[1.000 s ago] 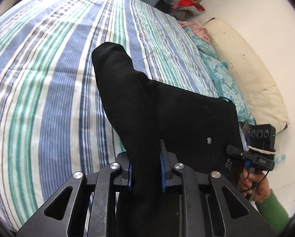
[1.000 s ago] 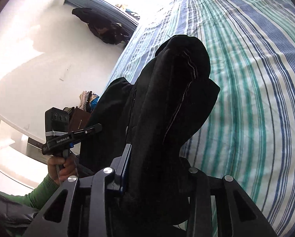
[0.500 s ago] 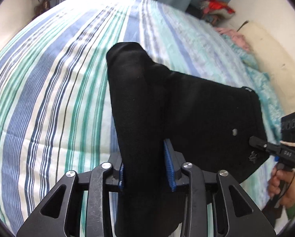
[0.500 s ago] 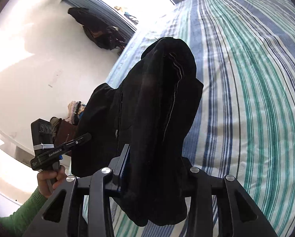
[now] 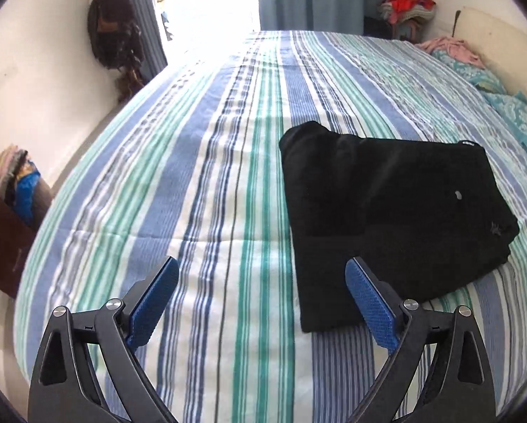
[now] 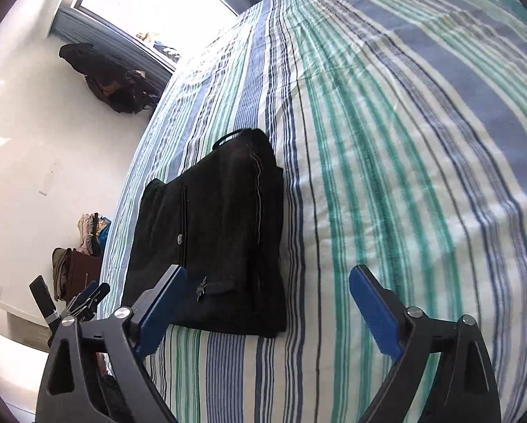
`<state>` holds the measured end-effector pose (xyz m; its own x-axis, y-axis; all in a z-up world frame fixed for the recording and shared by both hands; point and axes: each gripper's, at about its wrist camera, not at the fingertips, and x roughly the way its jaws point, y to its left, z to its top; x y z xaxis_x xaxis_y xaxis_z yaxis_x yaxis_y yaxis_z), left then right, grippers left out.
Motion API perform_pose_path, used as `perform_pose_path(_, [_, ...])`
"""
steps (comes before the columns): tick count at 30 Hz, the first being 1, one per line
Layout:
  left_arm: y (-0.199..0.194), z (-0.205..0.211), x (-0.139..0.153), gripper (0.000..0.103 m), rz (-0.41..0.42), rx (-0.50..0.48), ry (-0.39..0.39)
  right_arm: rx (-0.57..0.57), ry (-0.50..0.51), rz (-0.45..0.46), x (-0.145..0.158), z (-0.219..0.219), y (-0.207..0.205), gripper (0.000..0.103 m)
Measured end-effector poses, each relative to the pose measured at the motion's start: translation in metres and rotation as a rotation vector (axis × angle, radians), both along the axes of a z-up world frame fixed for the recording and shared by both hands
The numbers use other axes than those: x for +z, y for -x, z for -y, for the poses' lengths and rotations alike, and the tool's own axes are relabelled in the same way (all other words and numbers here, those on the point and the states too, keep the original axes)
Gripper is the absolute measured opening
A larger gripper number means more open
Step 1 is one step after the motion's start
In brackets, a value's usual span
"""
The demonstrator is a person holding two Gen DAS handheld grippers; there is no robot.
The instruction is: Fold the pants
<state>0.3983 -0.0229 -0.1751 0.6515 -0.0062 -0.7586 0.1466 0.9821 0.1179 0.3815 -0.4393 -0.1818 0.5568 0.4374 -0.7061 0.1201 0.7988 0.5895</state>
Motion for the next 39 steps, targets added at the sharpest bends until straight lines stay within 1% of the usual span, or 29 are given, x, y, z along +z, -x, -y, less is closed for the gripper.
perform_pose_path(1, [0.010, 0.001, 0.006, 0.097, 0.018, 0.006, -0.019, -0.014, 0.036, 0.008, 0.010, 0.002, 0.012, 0.103])
perform_pose_path(3, [0.034, 0.005, 0.020, 0.097, 0.066, 0.010, -0.038, -0.034, 0.116, 0.027, 0.029, 0.001, 0.035, 0.103])
perform_pose_path(5, [0.056, 0.010, 0.037, 0.101, 0.120, 0.025, -0.035, -0.054, 0.216, 0.048, 0.045, -0.006, 0.061, 0.103])
perform_pose_path(7, [0.081, 0.016, 0.050, 0.102, 0.171, 0.039, -0.034, -0.077, 0.293, 0.082, 0.061, -0.019, 0.088, 0.103])
perform_pose_path(8, [0.093, 0.020, 0.054, 0.102, 0.179, 0.048, -0.047, -0.090, 0.328, 0.080, 0.064, -0.028, 0.105, 0.103])
perform_pose_path(10, [0.112, 0.025, 0.059, 0.102, 0.175, 0.068, -0.061, -0.120, 0.400, 0.051, 0.070, -0.047, 0.133, 0.103])
perform_pose_path(12, [0.129, 0.029, 0.062, 0.102, 0.156, 0.076, -0.037, -0.140, 0.423, 0.060, 0.072, -0.066, 0.165, 0.103])
perform_pose_path(14, [0.144, 0.032, 0.063, 0.102, 0.128, 0.083, -0.004, -0.115, 0.459, 0.059, 0.070, -0.090, 0.188, 0.103])
perform_pose_path(16, [0.163, 0.037, 0.065, 0.102, 0.121, 0.092, 0.004, -0.094, 0.502, 0.064, 0.069, -0.112, 0.209, 0.103])
perform_pose_path(19, [0.185, 0.044, 0.071, 0.102, 0.108, 0.085, -0.016, -0.062, 0.507, 0.089, 0.071, -0.134, 0.234, 0.103])
perform_pose_path(22, [0.196, 0.053, 0.078, 0.102, 0.049, 0.036, -0.049, -0.023, 0.552, 0.112, 0.080, -0.154, 0.255, 0.103])
perform_pose_path(24, [0.207, 0.057, 0.083, 0.102, 0.026, 0.011, -0.054, -0.003, 0.572, 0.123, 0.089, -0.164, 0.268, 0.103])
perform_pose_path(30, [0.241, 0.052, 0.103, 0.102, 0.017, 0.002, -0.059, 0.011, 0.535, 0.142, 0.123, -0.172, 0.298, 0.103])
perform_pose_path(32, [0.246, 0.048, 0.113, 0.102, 0.021, 0.005, -0.049, 0.012, 0.520, 0.175, 0.143, -0.172, 0.307, 0.103])
perform_pose_path(35, [0.244, 0.046, 0.127, 0.102, 0.023, 0.020, -0.037, 0.002, 0.529, 0.226, 0.169, -0.173, 0.315, 0.103])
perform_pose_path(37, [0.242, 0.045, 0.133, 0.102, 0.031, 0.027, -0.018, -0.006, 0.518, 0.243, 0.180, -0.174, 0.314, 0.103])
perform_pose_path(39, [0.241, 0.046, 0.135, 0.102, 0.035, 0.034, -0.009, -0.023, 0.537, 0.256, 0.182, -0.174, 0.310, 0.103])
